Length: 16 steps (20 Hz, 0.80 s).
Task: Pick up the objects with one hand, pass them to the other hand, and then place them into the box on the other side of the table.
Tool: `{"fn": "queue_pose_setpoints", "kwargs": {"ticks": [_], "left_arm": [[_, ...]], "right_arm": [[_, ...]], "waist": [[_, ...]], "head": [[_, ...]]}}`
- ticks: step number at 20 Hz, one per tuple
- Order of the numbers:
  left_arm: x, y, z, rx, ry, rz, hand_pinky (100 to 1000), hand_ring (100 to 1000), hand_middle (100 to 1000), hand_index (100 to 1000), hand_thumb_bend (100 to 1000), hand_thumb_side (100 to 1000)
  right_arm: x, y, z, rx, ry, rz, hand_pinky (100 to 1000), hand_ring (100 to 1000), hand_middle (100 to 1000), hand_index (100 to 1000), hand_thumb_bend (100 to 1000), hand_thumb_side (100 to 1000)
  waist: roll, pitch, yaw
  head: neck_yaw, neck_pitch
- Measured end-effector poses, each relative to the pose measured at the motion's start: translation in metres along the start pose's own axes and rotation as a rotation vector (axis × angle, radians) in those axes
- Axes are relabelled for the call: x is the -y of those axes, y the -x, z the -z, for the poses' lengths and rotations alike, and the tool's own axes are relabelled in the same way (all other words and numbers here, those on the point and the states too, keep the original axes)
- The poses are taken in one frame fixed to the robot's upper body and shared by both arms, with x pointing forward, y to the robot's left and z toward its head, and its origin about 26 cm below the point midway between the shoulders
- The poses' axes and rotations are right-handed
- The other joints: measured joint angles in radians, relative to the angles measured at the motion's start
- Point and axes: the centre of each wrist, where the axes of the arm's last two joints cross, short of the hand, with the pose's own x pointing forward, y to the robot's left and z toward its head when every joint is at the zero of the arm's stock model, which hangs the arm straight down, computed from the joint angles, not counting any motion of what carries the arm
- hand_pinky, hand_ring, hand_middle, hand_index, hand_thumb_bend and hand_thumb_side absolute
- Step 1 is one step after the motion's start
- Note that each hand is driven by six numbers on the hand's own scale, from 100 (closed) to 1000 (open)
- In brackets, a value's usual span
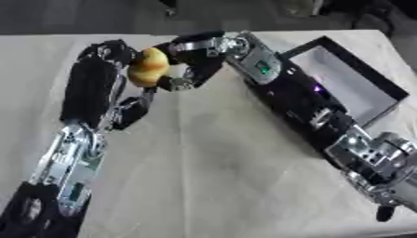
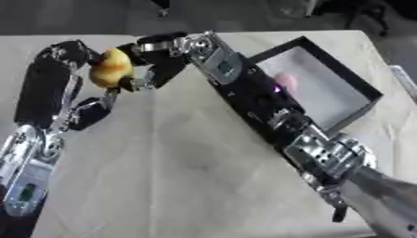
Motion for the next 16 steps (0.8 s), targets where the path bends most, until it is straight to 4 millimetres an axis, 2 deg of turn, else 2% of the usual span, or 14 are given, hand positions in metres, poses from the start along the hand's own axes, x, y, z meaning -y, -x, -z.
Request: {"fn": "queue_pose_setpoints", "kwargs": {"ticks": [6, 13, 16], "left_arm": [[0.0002, -0.0008, 0.0002, 0.004, 0.003, -0.003, 727, 592, 460, 484, 341, 100], [-0.0002, -0.0011, 0.0009, 0.007, 0.001, -0.004, 728, 592, 461, 487, 383, 100], [-0.0002, -0.0011, 0.0008, 0.010, 0.004, -0.004, 728, 593, 462, 489, 404, 100]], "right_arm": [[-0.0022, 0.0018, 0.0013, 0.013, -0.004, 0.129, 1000, 866, 726, 977, 100, 292], [-0.0038, 0.0027, 0.0015, -0.014, 0.001, 0.243, 1000, 827, 654, 927, 100, 431], [-0.0044, 0.0031, 0.0016, -0.031, -0.002, 0.271, 1000, 815, 670, 908, 100, 430]], "waist": [[0.000, 0.000, 0.000], [0.000, 0.000, 0.000], [0.000, 0.000, 0.000]], "head": [[-0.003, 0.000], [-0.004, 0.000], [-0.004, 0.000]]}}
